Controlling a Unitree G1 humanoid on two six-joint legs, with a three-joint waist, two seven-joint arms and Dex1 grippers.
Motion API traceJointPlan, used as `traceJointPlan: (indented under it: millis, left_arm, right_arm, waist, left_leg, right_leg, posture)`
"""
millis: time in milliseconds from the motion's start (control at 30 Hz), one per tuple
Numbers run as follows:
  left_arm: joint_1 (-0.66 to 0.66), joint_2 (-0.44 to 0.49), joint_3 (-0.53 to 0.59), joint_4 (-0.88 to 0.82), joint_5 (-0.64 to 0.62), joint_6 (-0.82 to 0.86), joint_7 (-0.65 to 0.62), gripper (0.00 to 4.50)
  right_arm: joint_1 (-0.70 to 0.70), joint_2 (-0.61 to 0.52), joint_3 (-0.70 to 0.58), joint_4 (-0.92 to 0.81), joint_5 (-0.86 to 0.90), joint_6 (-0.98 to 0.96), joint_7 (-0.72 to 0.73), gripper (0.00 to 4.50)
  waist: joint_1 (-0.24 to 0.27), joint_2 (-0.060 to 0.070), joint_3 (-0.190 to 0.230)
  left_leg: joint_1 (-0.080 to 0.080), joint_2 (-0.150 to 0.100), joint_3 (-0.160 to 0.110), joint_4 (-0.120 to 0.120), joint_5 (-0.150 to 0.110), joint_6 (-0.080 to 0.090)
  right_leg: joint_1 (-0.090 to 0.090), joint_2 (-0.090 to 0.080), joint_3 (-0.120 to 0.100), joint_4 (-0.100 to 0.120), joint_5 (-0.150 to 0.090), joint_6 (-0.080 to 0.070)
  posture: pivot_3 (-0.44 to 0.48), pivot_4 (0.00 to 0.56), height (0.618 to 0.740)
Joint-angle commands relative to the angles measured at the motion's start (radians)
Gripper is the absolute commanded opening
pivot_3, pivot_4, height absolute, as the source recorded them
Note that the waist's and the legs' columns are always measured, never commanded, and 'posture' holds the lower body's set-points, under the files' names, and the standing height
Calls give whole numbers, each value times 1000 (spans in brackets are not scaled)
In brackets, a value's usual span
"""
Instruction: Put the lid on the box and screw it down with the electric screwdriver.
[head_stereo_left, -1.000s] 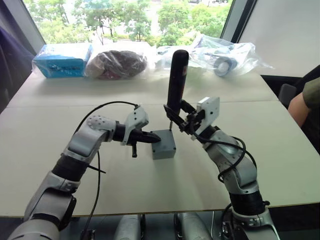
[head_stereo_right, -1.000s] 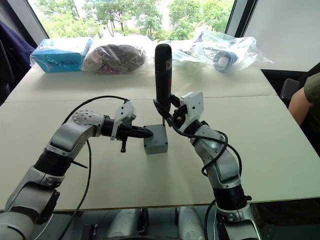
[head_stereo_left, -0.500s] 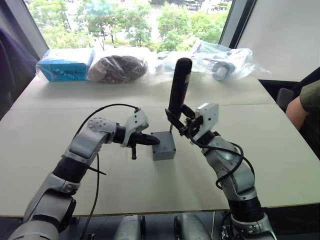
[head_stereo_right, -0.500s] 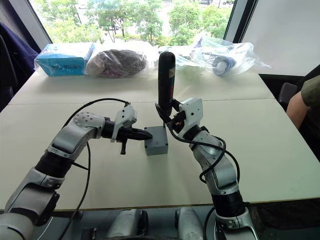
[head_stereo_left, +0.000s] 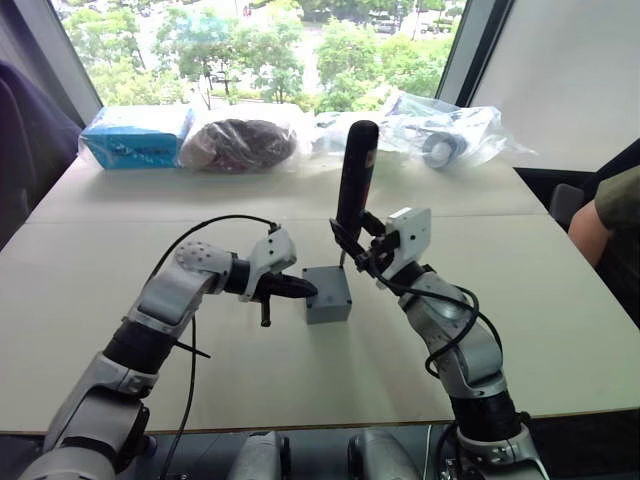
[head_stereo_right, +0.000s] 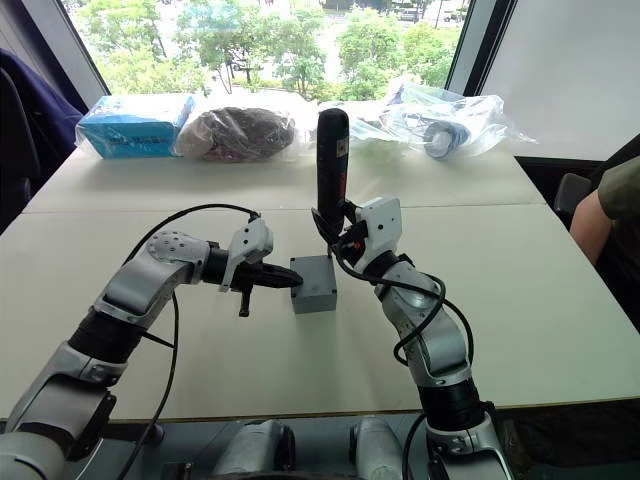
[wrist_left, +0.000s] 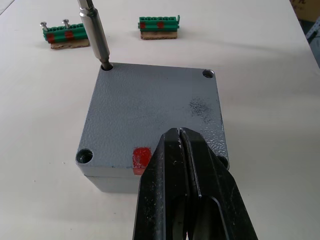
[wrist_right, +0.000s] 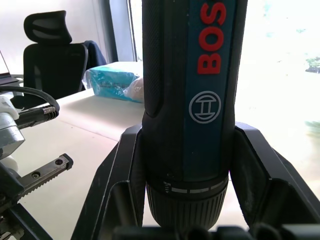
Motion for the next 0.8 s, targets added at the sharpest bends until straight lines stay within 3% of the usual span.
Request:
traceJointPlan:
  millis: [33,800]
  left_arm:
    - [7,-2,-28,11,28,4,8,0]
    - [19,17,-59,46,86,-28,27,0]
  right_arm:
    - [58,-16,2,127,-48,82,-30,1778]
    - [117,-8,23,121,-36,3,8,1778]
  waist:
    - [0,0,-1]
    - [-3,-1,-13]
  left_leg:
    - [0,0,0,0,0,0]
    - [5,-4,-1,-13,0,-1]
  right_leg:
    - [0,0,0,0,0,0]
    - [1,-11,-3,-6,-4,-7]
  posture:
    - [0,150,740]
    - [0,150,740]
